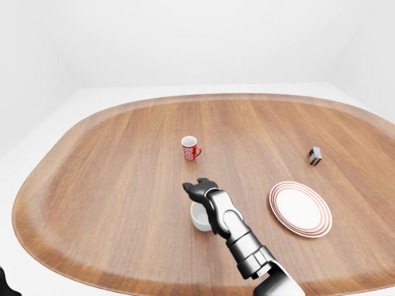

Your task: Put the white mug on the plate.

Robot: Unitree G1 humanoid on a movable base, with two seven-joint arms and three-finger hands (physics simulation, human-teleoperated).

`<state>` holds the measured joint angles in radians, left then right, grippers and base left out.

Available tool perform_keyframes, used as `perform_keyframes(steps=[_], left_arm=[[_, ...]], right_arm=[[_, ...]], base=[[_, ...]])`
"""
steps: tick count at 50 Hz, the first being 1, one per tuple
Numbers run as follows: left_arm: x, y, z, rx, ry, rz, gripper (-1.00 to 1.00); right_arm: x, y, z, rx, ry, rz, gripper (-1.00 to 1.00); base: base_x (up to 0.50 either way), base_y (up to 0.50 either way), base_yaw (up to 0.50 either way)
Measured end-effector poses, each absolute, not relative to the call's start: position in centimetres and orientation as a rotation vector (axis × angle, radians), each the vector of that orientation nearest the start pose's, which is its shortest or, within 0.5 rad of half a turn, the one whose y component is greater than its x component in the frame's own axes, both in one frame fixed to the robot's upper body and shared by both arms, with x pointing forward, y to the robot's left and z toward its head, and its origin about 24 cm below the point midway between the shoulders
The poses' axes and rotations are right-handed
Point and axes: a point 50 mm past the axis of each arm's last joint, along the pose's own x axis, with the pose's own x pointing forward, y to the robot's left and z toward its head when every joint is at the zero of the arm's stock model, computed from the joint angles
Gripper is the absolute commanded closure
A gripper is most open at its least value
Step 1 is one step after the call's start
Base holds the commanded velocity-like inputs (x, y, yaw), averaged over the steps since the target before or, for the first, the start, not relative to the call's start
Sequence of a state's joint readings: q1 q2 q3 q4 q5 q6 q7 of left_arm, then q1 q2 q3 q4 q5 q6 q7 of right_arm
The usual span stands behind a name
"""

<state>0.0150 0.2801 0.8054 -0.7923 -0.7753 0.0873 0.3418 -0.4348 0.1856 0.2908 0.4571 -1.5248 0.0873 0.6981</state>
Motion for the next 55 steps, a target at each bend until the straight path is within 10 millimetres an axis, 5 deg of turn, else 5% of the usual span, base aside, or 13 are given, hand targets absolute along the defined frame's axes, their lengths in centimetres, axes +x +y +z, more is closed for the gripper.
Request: perform_keyframes(steps=[28,29,30,31,47,55], left_arm=[[13.6,29.8,23.7,-0.293,-0.894,0.588,-1.0],[13.6,29.8,23.7,-0.293,-0.894,0.587,-1.0],[13.6,29.8,23.7,-0.293,-0.893,0.587,-1.0],[13.6,29.8,23.7,-0.292,-0.893,0.587,-1.0],[13.6,29.7,23.6,-0.292,-0.891,0.584,-1.0],[13.6,29.7,23.6,-0.292,-0.892,0.585,-1.0]], right_arm=[[30.1,-1.6,0.5,-1.501,0.407,0.975,-1.0],[30.2,-1.6,0.4,-1.5,0.407,0.976,-0.85],[30.2,-1.5,0.5,-1.5,0.405,0.975,-0.21],[30.3,-1.5,0.6,-1.5,0.402,0.973,1.0],[30.4,-1.8,-0.2,-1.462,0.424,0.982,1.0],[33.1,-4.4,1.8,-1.472,0.423,0.87,1.0]], base=[[0.0,0.0,0.0],[0.0,0.0,0.0],[0.0,0.0,0.0],[0.0,0.0,0.0],[0.0,0.0,0.0],[0.0,0.0,0.0]])
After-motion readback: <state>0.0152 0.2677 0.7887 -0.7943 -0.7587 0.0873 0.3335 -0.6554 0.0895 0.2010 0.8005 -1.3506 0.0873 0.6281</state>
